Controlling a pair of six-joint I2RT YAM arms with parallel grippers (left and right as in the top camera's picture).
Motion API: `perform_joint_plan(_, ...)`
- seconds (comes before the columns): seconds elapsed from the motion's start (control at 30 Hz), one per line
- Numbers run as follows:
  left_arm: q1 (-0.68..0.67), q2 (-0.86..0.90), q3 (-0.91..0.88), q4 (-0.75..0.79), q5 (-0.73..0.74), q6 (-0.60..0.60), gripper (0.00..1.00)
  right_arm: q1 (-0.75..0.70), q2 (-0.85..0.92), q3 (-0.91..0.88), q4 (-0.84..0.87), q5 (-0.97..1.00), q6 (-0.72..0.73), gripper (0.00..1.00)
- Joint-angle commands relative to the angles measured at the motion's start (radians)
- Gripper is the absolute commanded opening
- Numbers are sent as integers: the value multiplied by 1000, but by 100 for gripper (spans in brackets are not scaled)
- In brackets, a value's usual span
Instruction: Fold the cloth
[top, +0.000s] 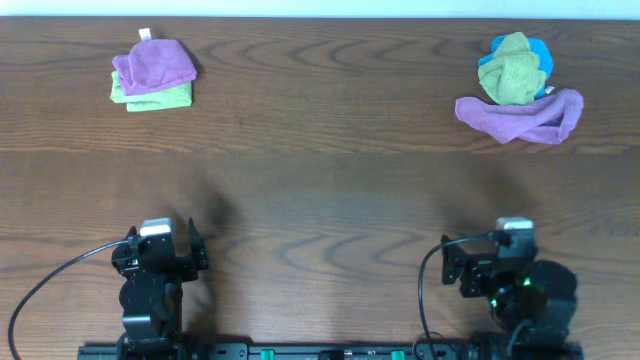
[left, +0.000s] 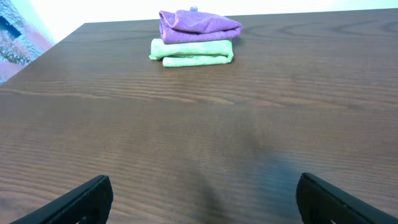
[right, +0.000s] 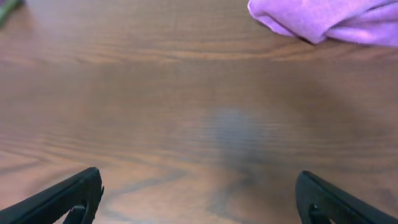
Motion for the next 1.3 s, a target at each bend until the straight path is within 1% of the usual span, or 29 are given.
perform_joint_plan(0.0,-4,-9,-19,-11,-18,-11,95,24,-66,-67,24,60,-84,99)
perform_joint_plan(0.27,-4,-9,-19,-11,-18,-11,95,24,-168,-201,56,60,-80,99)
perform_joint_plan(0.43,-4,-9,-19,-11,-18,-11,95,32,-182,-201,48,83,-84,99)
perform_joint_plan(0.53,-4,-9,-19,-11,-18,-11,95,47,-209,-200,0,142,-21,99)
perform_joint_plan(0.6,-4,-9,-19,-11,-18,-11,95,55,-208,-200,-1,155,-1,99)
perform_joint_plan(0.9,-4,-9,-19,-11,-18,-11,95,98,-208,-201,0,160,-2,99)
perform_joint_plan(1.27,-4,-9,-19,-11,-18,-11,95,99,-207,-201,4,160,-2,99)
